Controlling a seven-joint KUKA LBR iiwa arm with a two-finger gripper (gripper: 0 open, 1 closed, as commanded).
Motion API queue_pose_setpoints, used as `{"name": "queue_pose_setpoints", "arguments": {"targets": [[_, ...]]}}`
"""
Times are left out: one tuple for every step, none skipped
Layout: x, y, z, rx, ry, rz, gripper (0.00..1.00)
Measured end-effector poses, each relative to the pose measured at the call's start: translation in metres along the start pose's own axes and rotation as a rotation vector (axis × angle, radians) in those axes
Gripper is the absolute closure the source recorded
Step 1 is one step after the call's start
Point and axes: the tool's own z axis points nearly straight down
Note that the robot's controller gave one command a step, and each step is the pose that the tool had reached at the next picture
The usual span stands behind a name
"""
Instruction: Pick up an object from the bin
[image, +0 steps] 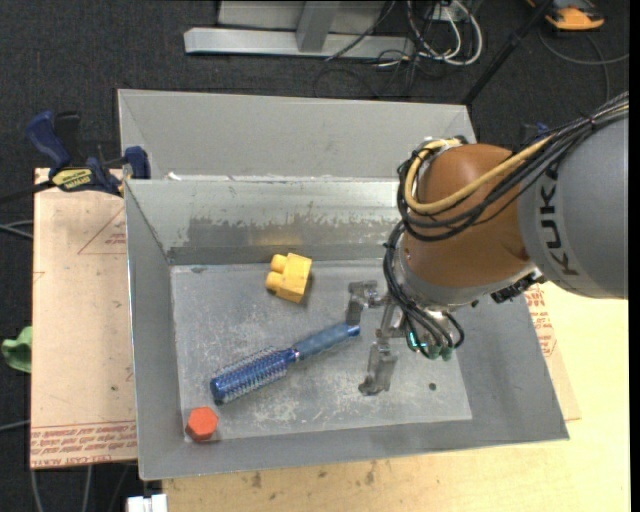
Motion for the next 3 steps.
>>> {"name": "queue_pose_setpoints", "arguments": {"targets": [[-0.044, 0.054, 0.142, -0.001, -0.004, -0.137, 0.00], [-0.045, 0.053, 0.137, -0.001, -0.009, -0.134, 1.00], [-0.036, 0.056, -0.105, 0.001, -0.018, -0.205, 1.00]]}}
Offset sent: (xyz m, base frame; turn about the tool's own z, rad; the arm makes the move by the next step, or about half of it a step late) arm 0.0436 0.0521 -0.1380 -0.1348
